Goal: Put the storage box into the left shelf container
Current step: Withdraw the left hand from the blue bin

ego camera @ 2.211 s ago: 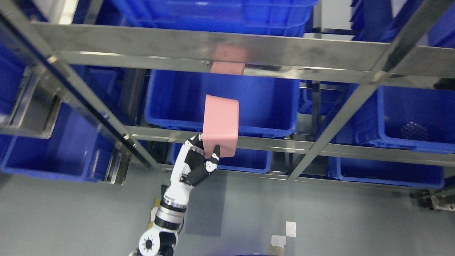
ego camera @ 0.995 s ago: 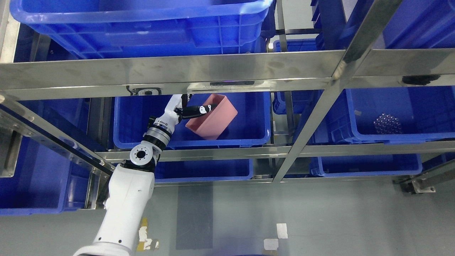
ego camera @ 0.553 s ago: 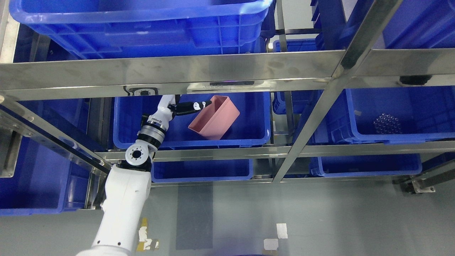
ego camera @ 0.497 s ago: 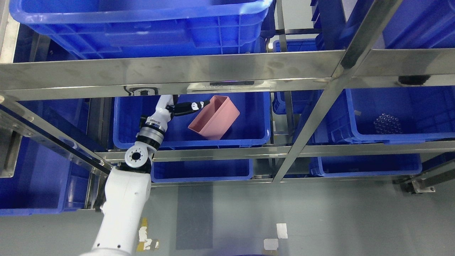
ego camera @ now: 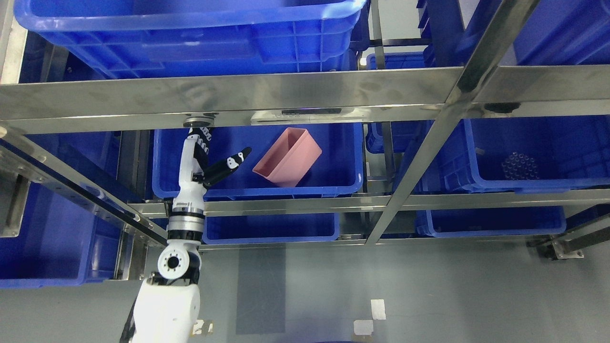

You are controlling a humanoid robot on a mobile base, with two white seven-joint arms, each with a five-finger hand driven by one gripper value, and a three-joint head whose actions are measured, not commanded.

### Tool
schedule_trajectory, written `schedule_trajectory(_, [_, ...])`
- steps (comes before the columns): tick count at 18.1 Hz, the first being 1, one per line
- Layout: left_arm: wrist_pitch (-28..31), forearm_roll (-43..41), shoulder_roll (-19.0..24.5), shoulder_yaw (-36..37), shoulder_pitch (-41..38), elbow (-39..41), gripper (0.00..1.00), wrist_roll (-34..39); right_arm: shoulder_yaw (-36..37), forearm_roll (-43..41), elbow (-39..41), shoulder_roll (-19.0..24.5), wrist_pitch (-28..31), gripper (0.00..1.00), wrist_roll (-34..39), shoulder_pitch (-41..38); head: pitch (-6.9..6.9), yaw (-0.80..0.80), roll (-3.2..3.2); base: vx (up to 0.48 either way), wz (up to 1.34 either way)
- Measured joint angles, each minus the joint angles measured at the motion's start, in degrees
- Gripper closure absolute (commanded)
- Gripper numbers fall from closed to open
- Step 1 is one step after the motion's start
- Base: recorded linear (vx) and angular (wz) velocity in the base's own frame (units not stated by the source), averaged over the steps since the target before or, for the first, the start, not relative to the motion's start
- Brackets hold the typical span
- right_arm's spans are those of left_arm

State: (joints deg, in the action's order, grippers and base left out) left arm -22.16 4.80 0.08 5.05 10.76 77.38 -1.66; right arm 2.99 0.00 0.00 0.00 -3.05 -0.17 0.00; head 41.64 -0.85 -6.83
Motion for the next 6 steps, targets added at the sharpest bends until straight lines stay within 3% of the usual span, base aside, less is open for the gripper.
schedule_trajectory(6, [1.4, 0.7, 0.0, -0.9, -5.3, 8.7, 0.0, 0.2, 0.0, 0.0, 0.0, 0.0, 0.0, 0.0, 0.0, 0.0, 0.0, 0.0, 0.0, 0.0, 0.0])
